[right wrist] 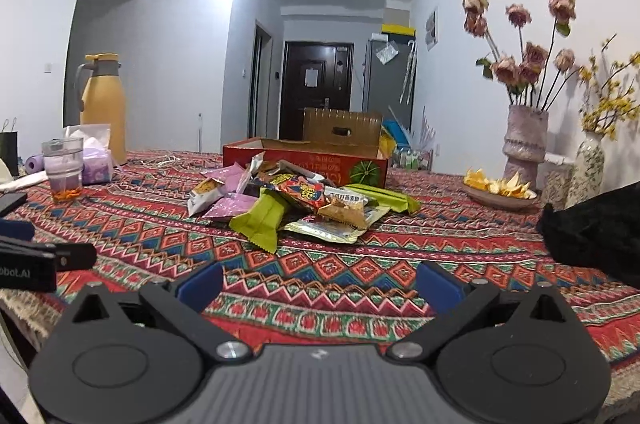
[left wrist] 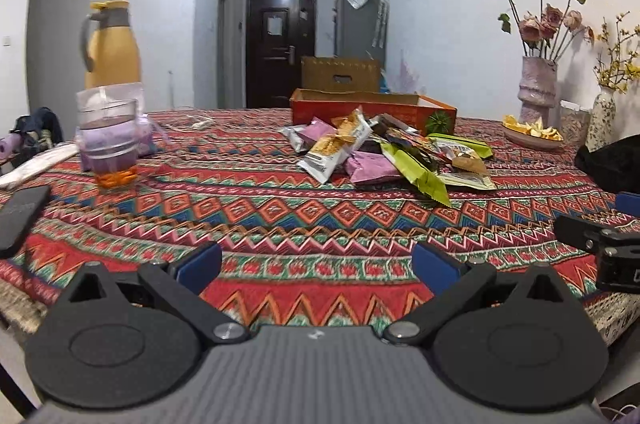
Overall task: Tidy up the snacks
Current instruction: 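Grasp a pumpkin-seed oat crisp packet with the left gripper while the right gripper grasps another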
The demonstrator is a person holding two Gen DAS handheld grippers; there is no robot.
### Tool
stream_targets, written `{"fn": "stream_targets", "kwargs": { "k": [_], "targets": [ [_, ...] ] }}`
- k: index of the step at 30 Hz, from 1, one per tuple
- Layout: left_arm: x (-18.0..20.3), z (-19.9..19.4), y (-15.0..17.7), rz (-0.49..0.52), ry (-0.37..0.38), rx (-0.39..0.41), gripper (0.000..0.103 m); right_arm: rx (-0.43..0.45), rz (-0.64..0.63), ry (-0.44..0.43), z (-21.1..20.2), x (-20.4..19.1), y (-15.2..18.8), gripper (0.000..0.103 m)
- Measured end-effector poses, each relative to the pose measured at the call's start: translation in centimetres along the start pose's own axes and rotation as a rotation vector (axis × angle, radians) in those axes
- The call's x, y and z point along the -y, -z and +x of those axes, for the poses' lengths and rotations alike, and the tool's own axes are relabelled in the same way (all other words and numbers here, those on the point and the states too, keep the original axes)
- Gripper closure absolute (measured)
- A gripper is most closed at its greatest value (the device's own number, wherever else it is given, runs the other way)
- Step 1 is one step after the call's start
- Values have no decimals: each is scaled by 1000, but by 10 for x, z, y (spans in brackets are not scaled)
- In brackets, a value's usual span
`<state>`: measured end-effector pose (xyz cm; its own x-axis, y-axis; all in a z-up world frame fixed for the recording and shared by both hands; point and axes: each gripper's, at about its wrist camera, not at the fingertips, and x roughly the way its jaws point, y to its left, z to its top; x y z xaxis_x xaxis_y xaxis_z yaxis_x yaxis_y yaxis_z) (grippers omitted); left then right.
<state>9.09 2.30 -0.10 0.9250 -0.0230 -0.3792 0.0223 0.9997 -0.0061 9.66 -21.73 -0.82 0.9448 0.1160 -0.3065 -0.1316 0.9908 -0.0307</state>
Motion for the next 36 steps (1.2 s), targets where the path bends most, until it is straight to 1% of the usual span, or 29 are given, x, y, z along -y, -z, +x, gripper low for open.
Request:
{"fn": "stream_targets", "kwargs": {
  "k": [3, 5, 6, 8, 10, 12, 13, 14, 17, 18, 20, 22, 23, 24, 26, 28, 31, 32, 33, 34, 35, 36],
  "targets": [
    [-1, 15, -9, 7, 4, 5, 0, -25, 41, -30, 17, 4, -8, 1],
    [-2, 27, -19, 1, 12, 2, 0, -50, 94, -77, 31, 10, -15, 4],
    [-4, 33, -24, -7, 14, -4, 0, -59, 113, -89, 37, 13, -19, 8],
    [-7, 44, -34, -23, 29, -16, 0, -78, 135, -95, 50, 15, -27, 8],
    [-12, 56, -44, -23, 57, -13, 0, -92, 152, -107, 64, 18, -38, 7],
    [-15, 65, -54, 20, 88, 7, 0, -111, 176, -134, 81, 21, -49, 5],
    [-17, 71, -61, 50, 104, 17, 1, -119, 188, -143, 90, 22, -55, 1],
    [-18, 76, -68, 72, 113, 22, 1, -124, 197, -149, 99, 23, -60, 0],
    [-25, 104, -91, 135, 145, 13, 7, -159, 209, -185, 131, 22, -77, 0],
    [-26, 116, -97, 147, 158, 1, 9, -160, 214, -195, 140, 21, -80, 0],
    [-27, 145, -104, 181, 194, -21, 12, -133, 231, -210, 157, 20, -84, 0],
    [-24, 174, -106, 217, 216, -66, 19, -166, 189, -199, 176, 16, -90, 0],
    [-24, 189, -106, 226, 232, -95, 22, -192, 147, -176, 185, 14, -92, 0],
    [-24, 203, -105, 223, 240, -125, 28, -207, 121, -146, 192, 14, -94, 1],
    [-27, 223, -101, 212, 270, -175, 30, -206, 102, -87, 207, 21, -95, 7],
    [-34, 241, -98, 170, 310, -222, 32, -238, 106, -49, 224, 33, -96, 20],
    [-48, 256, -99, 70, 362, -247, 32, -286, 125, -13, 247, 49, -91, 30],
    [-50, 261, -100, 47, 370, -255, 34, -298, 137, -15, 252, 52, -88, 32],
    [-53, 265, -100, 25, 382, -264, 43, -306, 155, -26, 258, 56, -85, 37],
    [-54, 266, -100, 11, 392, -266, 52, -318, 168, -33, 262, 58, -83, 48],
    [-54, 266, -99, 2, 402, -269, 63, -324, 184, -40, 265, 60, -80, 54],
    [-53, 267, -100, 4, 403, -276, 62, -328, 193, -47, 267, 61, -78, 62]
  ]
}}
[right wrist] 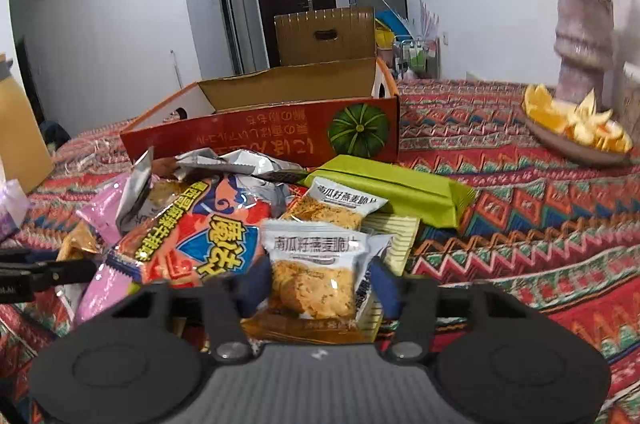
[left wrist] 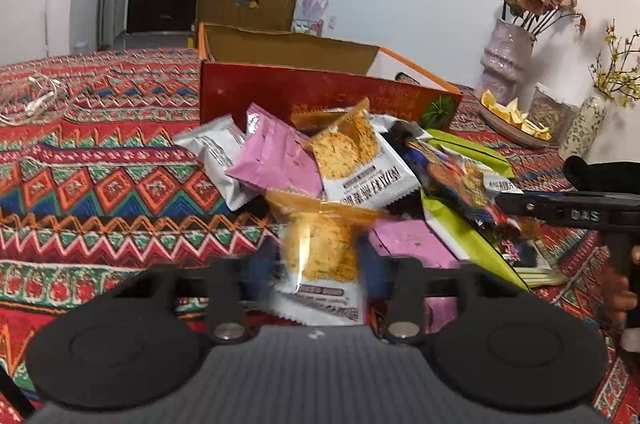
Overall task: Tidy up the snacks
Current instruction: 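Grasp a pumpkin-seed oat crisp packet with the left gripper while the right gripper grasps another, then carry both crisp packets over the cardboard box and lower them inside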
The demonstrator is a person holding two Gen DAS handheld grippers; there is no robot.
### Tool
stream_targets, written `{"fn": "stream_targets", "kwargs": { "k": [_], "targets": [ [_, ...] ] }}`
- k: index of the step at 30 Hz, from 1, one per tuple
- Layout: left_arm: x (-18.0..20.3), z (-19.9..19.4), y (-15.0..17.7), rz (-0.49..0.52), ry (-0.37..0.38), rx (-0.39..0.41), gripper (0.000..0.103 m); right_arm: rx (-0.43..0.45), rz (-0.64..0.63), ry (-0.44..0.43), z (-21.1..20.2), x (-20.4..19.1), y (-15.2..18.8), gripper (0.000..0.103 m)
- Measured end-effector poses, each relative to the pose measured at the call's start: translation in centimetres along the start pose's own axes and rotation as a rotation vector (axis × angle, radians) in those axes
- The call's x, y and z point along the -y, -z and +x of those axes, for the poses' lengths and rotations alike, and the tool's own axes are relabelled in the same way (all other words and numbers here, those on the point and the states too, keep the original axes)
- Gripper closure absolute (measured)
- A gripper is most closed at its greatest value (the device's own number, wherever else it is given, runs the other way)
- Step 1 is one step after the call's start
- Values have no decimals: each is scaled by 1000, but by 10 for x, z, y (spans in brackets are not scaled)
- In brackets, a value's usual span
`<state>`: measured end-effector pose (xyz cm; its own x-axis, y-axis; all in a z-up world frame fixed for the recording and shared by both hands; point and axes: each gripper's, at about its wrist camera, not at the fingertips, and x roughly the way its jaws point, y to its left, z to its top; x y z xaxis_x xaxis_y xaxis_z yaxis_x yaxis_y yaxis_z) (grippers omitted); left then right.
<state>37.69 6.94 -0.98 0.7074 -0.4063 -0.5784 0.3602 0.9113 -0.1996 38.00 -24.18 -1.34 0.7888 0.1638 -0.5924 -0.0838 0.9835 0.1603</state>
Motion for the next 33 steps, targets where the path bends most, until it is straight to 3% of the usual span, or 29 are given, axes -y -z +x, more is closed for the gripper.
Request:
{"fn": "stream_targets", "kwargs": {
  "k": [4, 11, 15, 20, 27, 33],
  "targets": [
    [7, -12, 0, -21, -49, -3, 63, 6, 1, -16, -9, 1, 7, 63],
    [49, -89, 30, -40, -154, 80, 62, 51, -39, -26, -74, -5, 37, 63],
    [77, -122, 55, -66, -257, 42, 62, 53, -78, -28, -115, -10, 64, 63],
    [99, -150, 75, -94, -327, 25, 62, 65, -111, -30, -157, -10, 88, 63],
    [122, -174, 81, -101, -341, 53, 62, 129, -117, -36, -202, -5, 103, 63],
    [132, -184, 71, -76, -343, 83, 62, 164, -124, -38, -211, -6, 100, 63]
  ]
}}
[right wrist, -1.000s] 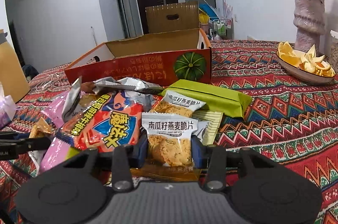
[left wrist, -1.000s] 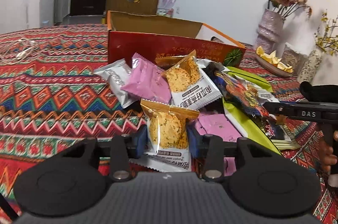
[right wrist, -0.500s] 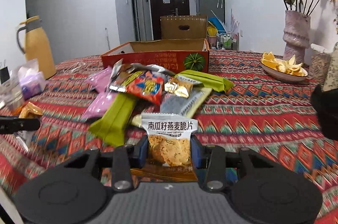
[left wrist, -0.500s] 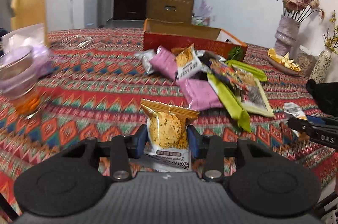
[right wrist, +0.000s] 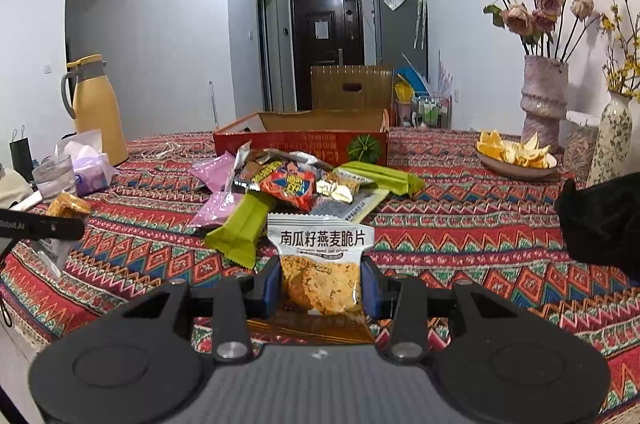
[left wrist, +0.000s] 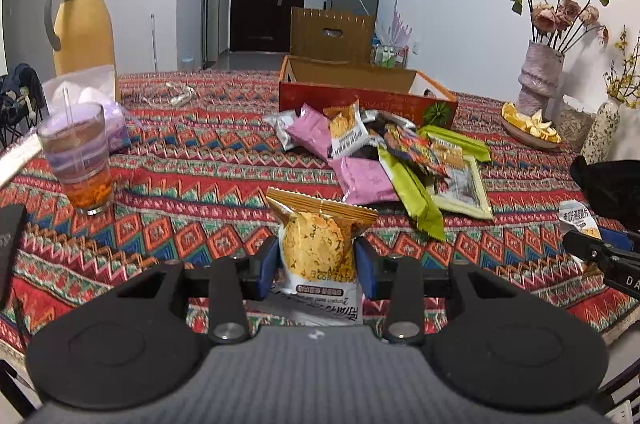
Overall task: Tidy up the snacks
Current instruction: 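Carry both crisp packets over the cardboard box and lower them inside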
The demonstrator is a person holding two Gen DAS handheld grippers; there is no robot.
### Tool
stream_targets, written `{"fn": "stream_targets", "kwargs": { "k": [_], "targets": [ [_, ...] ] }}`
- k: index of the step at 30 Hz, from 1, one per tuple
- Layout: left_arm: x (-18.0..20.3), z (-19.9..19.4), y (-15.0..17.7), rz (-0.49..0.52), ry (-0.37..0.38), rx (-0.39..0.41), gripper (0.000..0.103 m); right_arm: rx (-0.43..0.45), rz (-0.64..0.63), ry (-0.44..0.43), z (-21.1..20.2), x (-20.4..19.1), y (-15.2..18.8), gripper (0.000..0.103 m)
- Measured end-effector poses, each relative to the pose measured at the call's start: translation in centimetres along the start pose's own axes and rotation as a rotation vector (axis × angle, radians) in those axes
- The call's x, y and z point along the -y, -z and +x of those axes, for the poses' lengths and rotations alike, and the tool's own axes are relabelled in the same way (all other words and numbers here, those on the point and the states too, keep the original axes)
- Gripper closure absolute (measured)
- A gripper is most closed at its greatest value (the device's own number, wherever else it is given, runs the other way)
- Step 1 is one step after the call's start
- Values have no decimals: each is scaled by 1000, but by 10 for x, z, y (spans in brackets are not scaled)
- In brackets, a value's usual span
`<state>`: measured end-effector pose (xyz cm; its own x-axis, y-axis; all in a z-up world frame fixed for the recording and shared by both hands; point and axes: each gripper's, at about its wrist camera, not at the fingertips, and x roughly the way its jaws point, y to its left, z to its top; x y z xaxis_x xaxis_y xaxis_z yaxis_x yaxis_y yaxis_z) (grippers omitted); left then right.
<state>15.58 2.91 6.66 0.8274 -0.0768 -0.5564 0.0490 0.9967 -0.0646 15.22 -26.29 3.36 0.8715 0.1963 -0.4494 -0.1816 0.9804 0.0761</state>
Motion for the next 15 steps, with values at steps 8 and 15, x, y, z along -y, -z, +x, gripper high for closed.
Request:
{"fn": "stream_targets", "kwargs": {
  "k": [8, 15],
  "targets": [
    [-9, 12, -24, -30, 10, 26, 62, 30, -29, -4, 11, 0, -25, 63],
    [-19, 38, -62, -38, 0, 51, 62, 40, -50, -12, 41, 10, -64, 63]
  ]
}}
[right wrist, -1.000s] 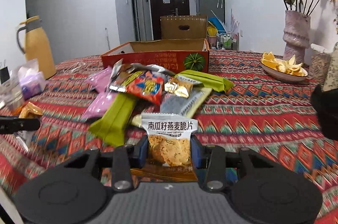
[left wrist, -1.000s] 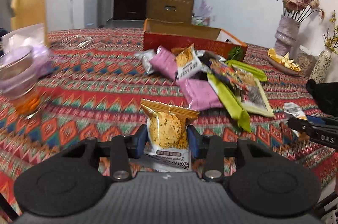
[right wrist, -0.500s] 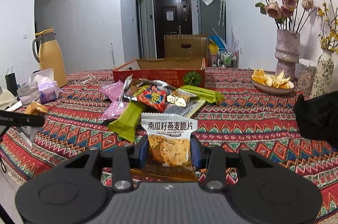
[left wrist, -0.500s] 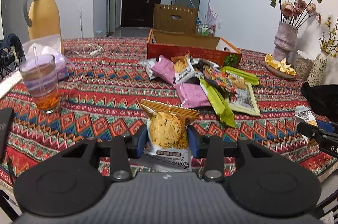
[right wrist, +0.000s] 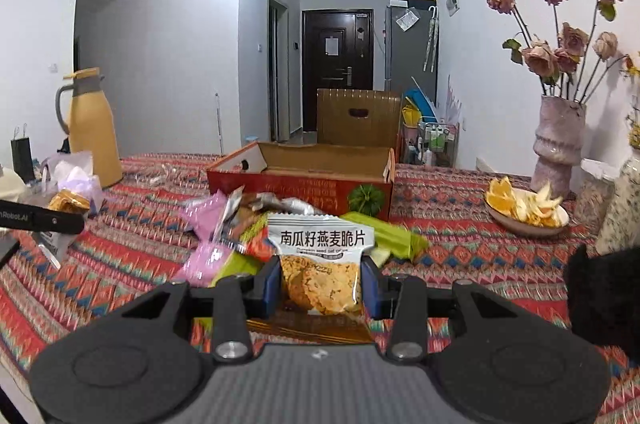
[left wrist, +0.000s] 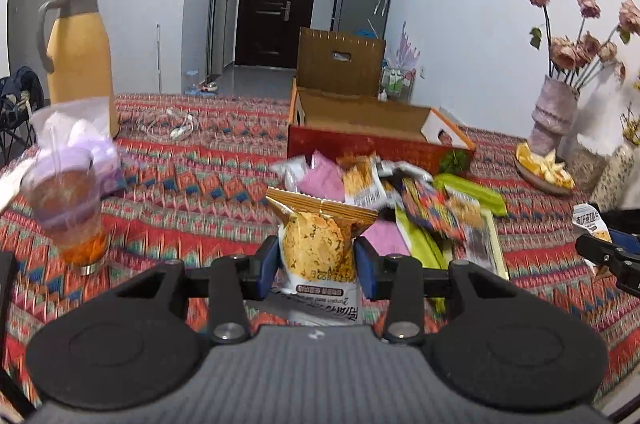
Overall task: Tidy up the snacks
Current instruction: 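Carry both crisp packets over the cardboard box and lower them inside, then open both grippers to drop the crisp packets into the box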
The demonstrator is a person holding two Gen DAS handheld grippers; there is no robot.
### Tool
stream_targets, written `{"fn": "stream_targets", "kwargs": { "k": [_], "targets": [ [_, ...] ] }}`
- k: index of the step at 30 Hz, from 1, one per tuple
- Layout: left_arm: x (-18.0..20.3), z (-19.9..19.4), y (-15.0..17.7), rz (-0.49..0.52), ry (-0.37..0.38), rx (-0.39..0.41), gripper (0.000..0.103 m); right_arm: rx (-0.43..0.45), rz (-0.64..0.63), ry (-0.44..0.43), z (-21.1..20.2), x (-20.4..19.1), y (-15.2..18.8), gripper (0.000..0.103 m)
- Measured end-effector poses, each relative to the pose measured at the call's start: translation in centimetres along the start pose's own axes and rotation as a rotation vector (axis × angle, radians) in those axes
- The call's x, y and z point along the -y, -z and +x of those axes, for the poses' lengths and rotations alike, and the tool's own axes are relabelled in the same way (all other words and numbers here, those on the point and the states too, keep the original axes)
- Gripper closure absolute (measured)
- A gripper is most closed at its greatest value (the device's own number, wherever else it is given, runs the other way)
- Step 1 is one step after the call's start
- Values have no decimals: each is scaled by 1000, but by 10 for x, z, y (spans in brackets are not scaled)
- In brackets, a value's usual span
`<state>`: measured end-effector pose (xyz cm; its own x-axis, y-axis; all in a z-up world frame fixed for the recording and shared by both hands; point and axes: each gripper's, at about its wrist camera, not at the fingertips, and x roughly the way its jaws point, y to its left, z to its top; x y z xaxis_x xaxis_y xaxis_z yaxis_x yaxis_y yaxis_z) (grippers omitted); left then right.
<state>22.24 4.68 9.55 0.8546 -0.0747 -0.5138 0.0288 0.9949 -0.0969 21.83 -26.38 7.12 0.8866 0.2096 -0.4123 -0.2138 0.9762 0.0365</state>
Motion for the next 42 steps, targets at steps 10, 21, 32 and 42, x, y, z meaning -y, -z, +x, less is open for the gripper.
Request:
{"fn": "stream_targets", "kwargs": {
  "k": [10, 21, 32, 42],
  "targets": [
    [2, 80, -94, 40, -9, 54, 62, 31, -46, -10, 84, 28, -86, 63],
    [14, 256, -196, 45, 53, 22, 62, -83, 2, -40, 272, 62, -174, 63],
    [35, 451, -209, 153, -9, -243, 59, -446, -90, 95, 497, 69, -167, 63],
    [23, 445, -211, 109, 9, -194, 19, -431, -166, 119, 502, 49, -177, 16]
  ]
}}
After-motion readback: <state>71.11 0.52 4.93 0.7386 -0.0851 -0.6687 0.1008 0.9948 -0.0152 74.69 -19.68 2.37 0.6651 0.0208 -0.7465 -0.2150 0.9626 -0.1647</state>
